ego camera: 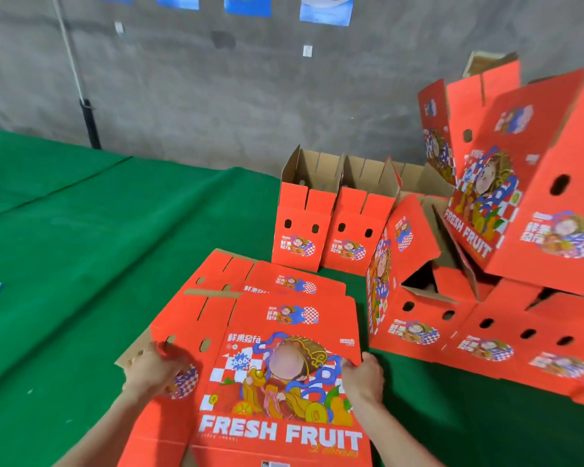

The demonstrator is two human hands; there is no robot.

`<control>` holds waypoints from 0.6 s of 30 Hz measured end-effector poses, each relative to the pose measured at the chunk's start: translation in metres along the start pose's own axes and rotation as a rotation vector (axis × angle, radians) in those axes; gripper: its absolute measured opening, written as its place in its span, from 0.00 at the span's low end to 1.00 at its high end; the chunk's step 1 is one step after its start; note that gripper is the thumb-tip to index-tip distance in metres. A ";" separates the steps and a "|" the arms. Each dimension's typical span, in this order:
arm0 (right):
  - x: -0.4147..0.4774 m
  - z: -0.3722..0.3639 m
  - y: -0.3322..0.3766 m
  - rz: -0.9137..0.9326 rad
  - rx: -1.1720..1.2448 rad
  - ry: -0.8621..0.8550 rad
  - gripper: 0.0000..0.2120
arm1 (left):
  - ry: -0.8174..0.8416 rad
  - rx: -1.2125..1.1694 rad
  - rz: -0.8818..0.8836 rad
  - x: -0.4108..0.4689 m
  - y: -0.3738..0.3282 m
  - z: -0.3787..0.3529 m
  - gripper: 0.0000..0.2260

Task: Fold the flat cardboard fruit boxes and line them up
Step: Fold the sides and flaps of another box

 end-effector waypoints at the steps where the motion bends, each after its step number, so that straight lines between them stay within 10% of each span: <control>1: -0.002 0.008 0.005 0.019 0.048 -0.004 0.11 | -0.030 -0.098 -0.013 -0.004 -0.001 0.005 0.24; 18: -0.063 0.202 0.039 0.449 0.631 -0.161 0.10 | -0.294 -0.600 -0.497 -0.108 -0.110 0.073 0.13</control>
Point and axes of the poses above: each hand's wrist, its own x-axis towards the middle knuckle, its own z-axis out of the back of the hand, y = z × x, the point moved 1 cm from there along x, towards the middle knuckle, and after that the axes turned 4 degrees about y, right-handed, at the moved point
